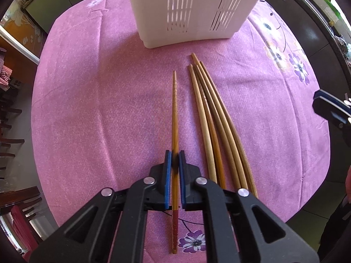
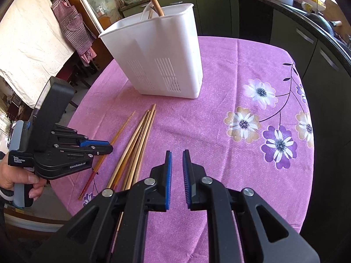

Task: Organize utensils
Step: 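Grasp and lift a chopstick with the left tool while the right moves to the chopsticks, then grasp and lift a chopstick with the right tool while the left holds its chopstick, then lower the left tool's chopstick into the white holder and open it while the right carries its chopstick, then lower the right tool's chopstick into the holder and open it while the left returns, then grasp and lift a wooden chopstick with the left tool while the right approaches the pile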

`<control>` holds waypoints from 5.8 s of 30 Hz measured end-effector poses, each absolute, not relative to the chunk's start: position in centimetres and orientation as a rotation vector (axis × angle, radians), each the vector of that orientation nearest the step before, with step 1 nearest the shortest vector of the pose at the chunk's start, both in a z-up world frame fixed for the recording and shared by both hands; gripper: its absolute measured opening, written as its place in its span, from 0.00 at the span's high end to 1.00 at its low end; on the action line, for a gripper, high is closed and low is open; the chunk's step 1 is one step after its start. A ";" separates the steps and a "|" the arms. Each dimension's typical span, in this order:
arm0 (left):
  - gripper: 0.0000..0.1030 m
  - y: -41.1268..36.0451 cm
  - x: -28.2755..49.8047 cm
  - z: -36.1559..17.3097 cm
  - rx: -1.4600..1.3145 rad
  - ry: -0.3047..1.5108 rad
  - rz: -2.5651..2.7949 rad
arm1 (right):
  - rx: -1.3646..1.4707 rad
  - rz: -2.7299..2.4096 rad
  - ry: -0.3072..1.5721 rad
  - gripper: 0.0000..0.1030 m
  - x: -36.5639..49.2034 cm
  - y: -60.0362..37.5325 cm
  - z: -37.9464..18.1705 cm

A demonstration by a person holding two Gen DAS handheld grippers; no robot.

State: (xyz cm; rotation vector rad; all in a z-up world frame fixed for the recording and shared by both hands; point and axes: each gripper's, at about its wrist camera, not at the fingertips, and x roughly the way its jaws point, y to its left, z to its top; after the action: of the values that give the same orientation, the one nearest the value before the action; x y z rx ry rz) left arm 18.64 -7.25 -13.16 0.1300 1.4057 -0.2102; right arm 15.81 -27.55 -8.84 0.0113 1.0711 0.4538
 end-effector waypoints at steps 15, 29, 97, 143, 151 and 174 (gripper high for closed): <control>0.93 -3.3 15.9 -2.9 0.089 1.078 -0.230 | -0.110 0.528 1.296 0.87 18.0 -20.3 -13.1; 0.93 -2.8 14.4 -2.3 0.113 1.000 -0.255 | -0.171 0.471 1.370 0.86 20.6 -17.4 -15.2; 0.93 -4.6 19.1 15.3 0.050 0.682 -0.328 | 0.023 0.494 0.827 0.94 13.9 -27.3 3.1; 0.77 -4.9 15.7 2.1 0.113 1.017 -0.376 | 0.097 0.377 0.755 0.92 25.3 -26.2 7.7; 0.77 -5.6 16.3 -3.1 0.080 1.160 -0.382 | 0.057 0.420 0.683 0.89 19.6 -27.0 9.7; 0.87 -7.6 18.5 -13.1 0.031 1.475 -0.239 | -0.025 0.476 1.009 0.84 16.1 -28.1 -5.6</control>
State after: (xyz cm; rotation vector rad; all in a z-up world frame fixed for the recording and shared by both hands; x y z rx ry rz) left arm 18.48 -7.61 -13.08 0.0313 1.4750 -0.2392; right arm 16.07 -28.07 -5.64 -0.0255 1.0088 0.4758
